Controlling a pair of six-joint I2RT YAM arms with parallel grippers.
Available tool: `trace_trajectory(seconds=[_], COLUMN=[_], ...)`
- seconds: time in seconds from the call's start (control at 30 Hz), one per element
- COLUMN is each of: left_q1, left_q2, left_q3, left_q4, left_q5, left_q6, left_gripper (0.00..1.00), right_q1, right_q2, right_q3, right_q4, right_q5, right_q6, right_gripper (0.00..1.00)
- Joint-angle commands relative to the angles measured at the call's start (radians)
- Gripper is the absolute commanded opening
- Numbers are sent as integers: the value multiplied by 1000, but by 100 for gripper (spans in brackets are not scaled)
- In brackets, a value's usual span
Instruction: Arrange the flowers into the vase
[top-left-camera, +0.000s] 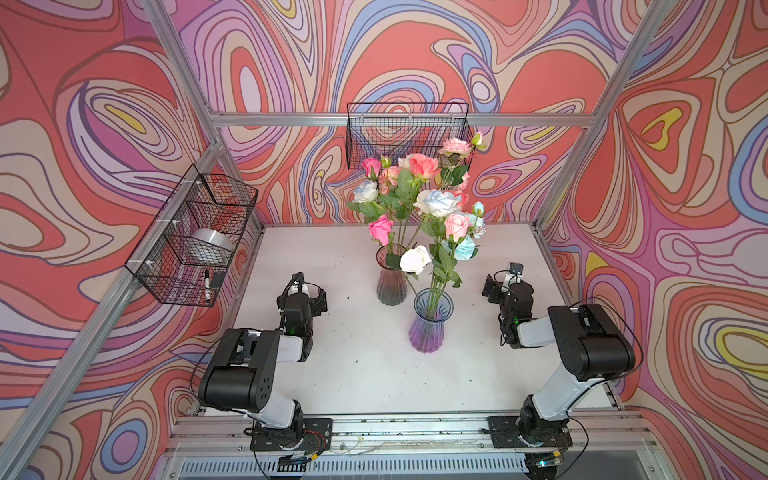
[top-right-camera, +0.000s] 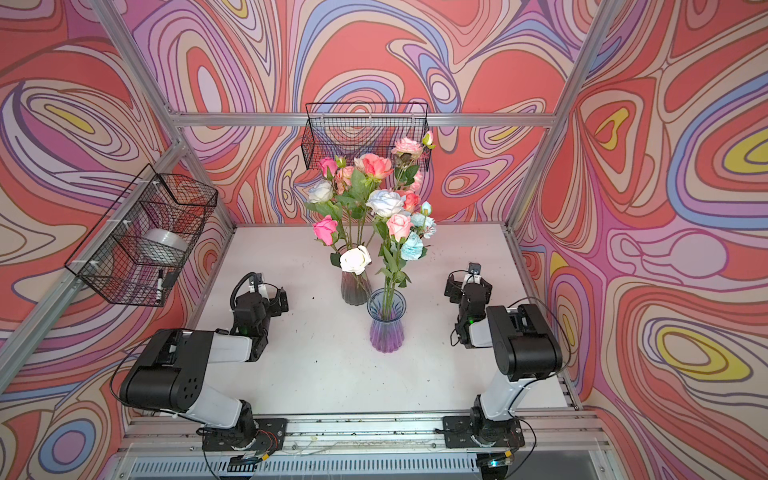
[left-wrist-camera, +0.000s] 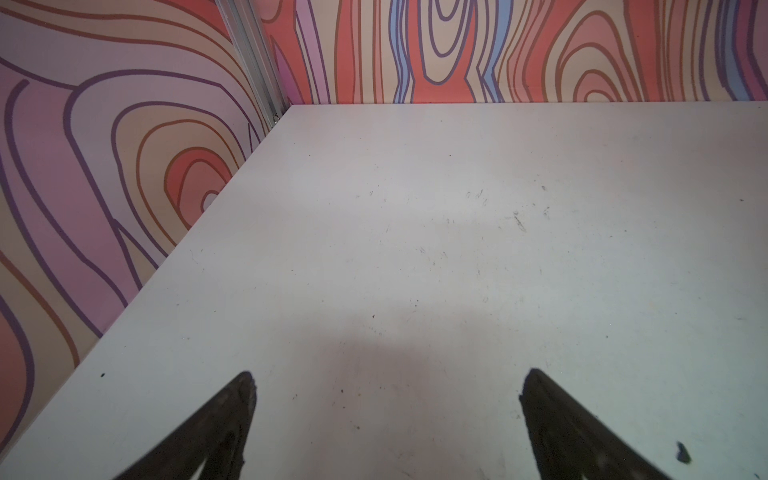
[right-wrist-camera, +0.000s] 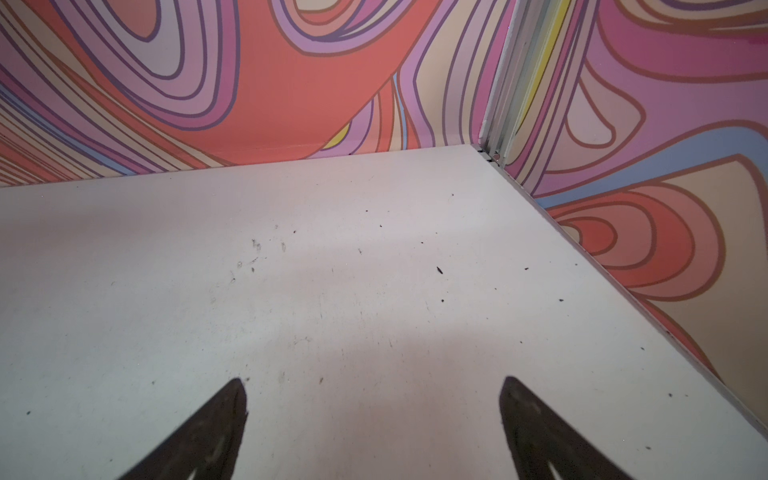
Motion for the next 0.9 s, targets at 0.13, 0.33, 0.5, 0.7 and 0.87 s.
trace_trajectory(seconds=[0.13,0.33,0.5,0.7,0.87], left_q1=[5,5,5,5,5], left_q2=[4,5,4,5,4], left_q3=[9,10,10,11,10], left_q4=[9,9,9,9,9], left_q5=[-9,-10,-9,-10,-10], left_q6=[-5,-5,-5,-5,-5], left_gripper=[100,100,100,100,100], right_q1=[1,1,0,1,1], right_q2=[-9,-9,-9,-9,-4], right_q3=[-3,-2,-2,-2,14], right_q4=[-2,-3,-3,-3,-34], right_q5=[-8,-7,-7,-8,-38], right_q6=[6,6,6,6,2], right_gripper=[98,98,98,98,98])
